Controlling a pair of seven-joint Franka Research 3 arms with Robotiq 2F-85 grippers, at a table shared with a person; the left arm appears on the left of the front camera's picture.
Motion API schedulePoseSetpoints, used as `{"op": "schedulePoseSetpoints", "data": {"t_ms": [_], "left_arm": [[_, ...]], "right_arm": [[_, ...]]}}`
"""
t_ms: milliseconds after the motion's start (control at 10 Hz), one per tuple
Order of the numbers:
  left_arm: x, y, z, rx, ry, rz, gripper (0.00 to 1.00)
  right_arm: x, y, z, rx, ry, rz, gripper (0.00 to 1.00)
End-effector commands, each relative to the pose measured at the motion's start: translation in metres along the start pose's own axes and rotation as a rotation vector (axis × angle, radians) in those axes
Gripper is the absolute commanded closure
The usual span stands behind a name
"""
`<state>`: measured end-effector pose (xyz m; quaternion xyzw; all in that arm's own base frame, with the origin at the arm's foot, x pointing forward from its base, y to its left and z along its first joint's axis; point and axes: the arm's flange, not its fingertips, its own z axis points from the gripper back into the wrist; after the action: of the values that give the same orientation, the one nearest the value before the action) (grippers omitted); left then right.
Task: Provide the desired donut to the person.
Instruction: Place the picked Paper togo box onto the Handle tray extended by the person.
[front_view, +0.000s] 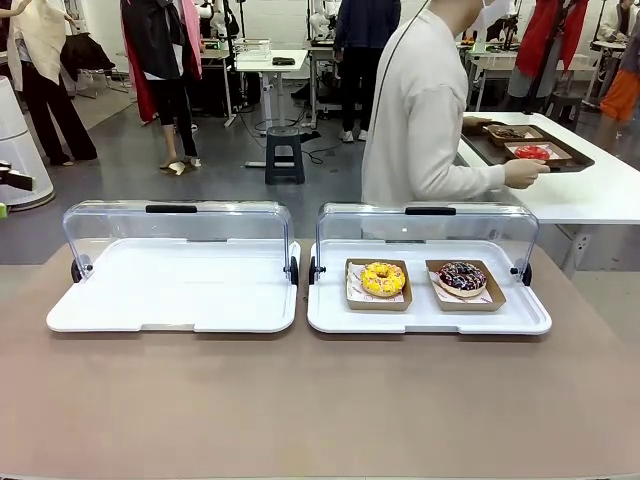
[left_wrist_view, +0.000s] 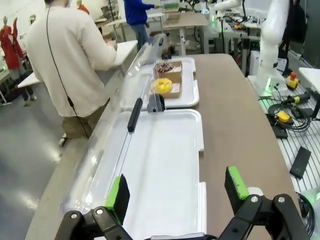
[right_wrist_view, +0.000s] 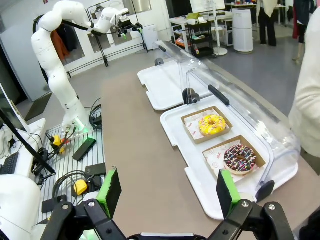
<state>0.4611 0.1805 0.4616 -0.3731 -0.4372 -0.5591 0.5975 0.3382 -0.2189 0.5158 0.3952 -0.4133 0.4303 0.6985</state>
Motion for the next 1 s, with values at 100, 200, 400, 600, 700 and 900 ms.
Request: {"op": "schedulePoseSetpoints", "data": {"t_ms": [100, 200, 400, 600, 700, 900], "left_arm": [[0.0043, 0.0021, 0.0146, -0.003, -0.061, -0.004, 0.00], [0.0061, 0.0013, 0.0175, -0.003, -0.067, -0.018, 0.00], [0.0073, -0.0066, 0.0145, -0.014, -0.075, -0.049, 0.00], [0.0047, -0.0060, 0.0156, -0.010, -0.042, -0.007, 0.00], [0.0047, -0.0060, 0.0156, -0.010, -0.042, -0.007, 0.00], [0.0047, -0.0060, 0.0156, -0.010, -0.042, -0.007, 0.00]], "right_arm": [[0.0008, -0.0002, -0.0002, 0.003, -0.012, 0.003, 0.00], [0.0008, -0.0002, -0.0002, 0.003, -0.012, 0.003, 0.00], [0.0008, -0.0002, -0.0002, 0.003, -0.012, 0.003, 0.00], [0.0008, -0.0002, -0.0002, 0.003, -0.012, 0.003, 0.00], [0.0008, -0.0002, -0.0002, 0.003, -0.012, 0.003, 0.00], [0.0008, -0.0002, -0.0002, 0.003, -0.012, 0.003, 0.00]]}}
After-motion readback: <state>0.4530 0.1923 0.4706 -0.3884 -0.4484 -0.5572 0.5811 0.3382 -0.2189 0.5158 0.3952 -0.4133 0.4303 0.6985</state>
